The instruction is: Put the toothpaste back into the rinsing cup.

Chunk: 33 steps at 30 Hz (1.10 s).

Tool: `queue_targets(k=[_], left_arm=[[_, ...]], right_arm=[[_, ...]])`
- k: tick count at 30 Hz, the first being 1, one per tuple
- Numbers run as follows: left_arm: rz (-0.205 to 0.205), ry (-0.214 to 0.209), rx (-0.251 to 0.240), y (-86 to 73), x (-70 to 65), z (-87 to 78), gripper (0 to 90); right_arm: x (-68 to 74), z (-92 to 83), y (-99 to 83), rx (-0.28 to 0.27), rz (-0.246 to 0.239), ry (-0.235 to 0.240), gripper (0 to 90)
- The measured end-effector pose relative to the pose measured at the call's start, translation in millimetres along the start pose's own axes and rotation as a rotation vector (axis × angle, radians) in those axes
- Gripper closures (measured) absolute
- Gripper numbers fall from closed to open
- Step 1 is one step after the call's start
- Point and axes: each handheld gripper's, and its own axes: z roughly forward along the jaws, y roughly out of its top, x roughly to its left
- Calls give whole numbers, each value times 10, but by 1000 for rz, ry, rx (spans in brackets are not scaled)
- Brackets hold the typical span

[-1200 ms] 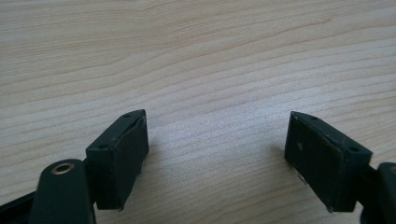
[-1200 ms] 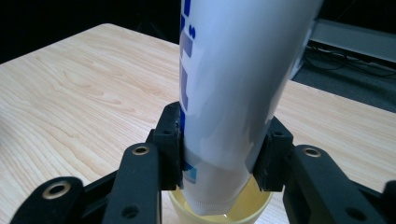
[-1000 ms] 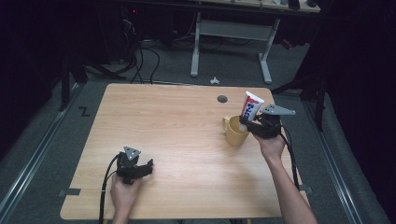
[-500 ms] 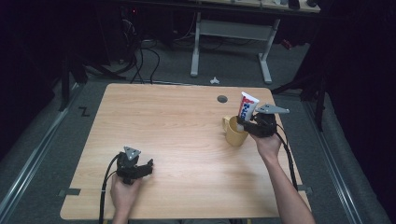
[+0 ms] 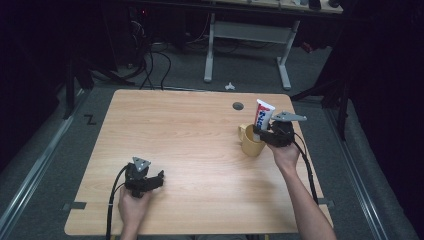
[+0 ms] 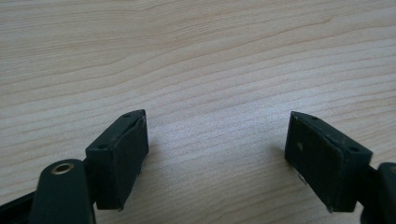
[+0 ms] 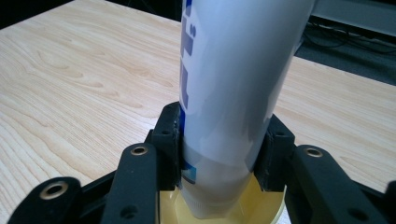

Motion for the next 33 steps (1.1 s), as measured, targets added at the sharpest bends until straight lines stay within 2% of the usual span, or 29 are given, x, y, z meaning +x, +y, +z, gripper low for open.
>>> queue_targets(k=[20, 33], left_arm=[[1, 1, 0, 0, -2, 1, 216], [1, 1, 0, 0, -2, 1, 217]], right_arm=[[11, 155, -45, 43, -4, -5, 593], [-3, 239, -94, 73, 10, -5, 588]])
